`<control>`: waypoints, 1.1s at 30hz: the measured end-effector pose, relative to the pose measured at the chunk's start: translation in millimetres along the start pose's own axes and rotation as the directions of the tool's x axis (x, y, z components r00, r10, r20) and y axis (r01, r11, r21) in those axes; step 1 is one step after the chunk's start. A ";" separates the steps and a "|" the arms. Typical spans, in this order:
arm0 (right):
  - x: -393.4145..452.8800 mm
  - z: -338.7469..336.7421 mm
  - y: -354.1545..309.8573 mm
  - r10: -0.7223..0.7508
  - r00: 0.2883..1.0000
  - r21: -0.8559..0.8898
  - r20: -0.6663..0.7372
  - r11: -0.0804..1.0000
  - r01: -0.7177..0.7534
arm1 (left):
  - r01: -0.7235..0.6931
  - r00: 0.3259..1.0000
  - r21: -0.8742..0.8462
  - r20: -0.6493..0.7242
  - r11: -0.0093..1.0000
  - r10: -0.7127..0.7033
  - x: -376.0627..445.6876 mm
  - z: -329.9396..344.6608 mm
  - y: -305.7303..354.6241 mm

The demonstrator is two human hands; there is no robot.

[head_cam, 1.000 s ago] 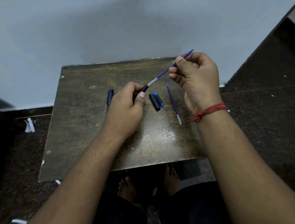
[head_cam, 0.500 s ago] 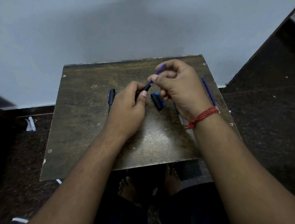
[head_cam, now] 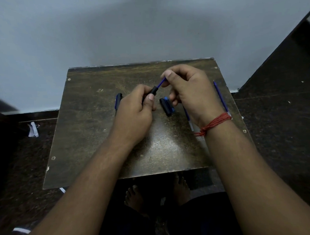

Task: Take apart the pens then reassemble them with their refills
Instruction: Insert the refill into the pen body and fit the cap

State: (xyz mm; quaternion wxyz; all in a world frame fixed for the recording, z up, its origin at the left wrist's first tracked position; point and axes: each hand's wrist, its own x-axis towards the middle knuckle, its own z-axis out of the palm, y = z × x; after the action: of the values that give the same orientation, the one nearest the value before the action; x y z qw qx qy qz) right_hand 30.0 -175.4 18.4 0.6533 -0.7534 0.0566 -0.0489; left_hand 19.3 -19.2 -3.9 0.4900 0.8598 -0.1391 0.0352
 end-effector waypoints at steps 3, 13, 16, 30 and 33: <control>-0.4 -0.5 -0.8 0.007 1.000 0.026 0.015 1.000 -0.008 | -0.009 1.000 0.012 -0.008 1.000 0.009 0.0 0.5 -0.3; 2.3 -12.6 -2.6 0.057 0.994 -0.097 -0.093 0.993 -0.066 | 0.038 0.998 0.003 -0.047 0.999 -0.038 0.5 0.6 0.3; 3.4 -20.0 -3.5 -0.036 0.996 -0.544 -0.082 0.839 -0.015 | 0.061 0.997 0.003 -0.054 0.998 -0.060 0.2 -0.3 -0.7; -5.9 10.6 2.7 0.082 0.994 -0.913 0.074 0.406 0.034 | 0.075 0.995 -0.005 -0.072 0.997 -0.076 2.0 -0.5 -1.3; -1.8 5.6 2.0 0.092 0.995 -0.829 0.033 0.559 -0.025 | 0.078 0.995 -0.003 -0.070 0.997 -0.078 2.1 -0.6 -1.6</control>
State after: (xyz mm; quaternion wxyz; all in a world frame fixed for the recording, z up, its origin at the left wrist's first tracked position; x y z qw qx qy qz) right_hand 28.9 -169.9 15.6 0.2268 -0.9706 0.0742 0.0322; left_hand 21.8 -18.3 -4.5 0.4955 0.8629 -0.0882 0.0461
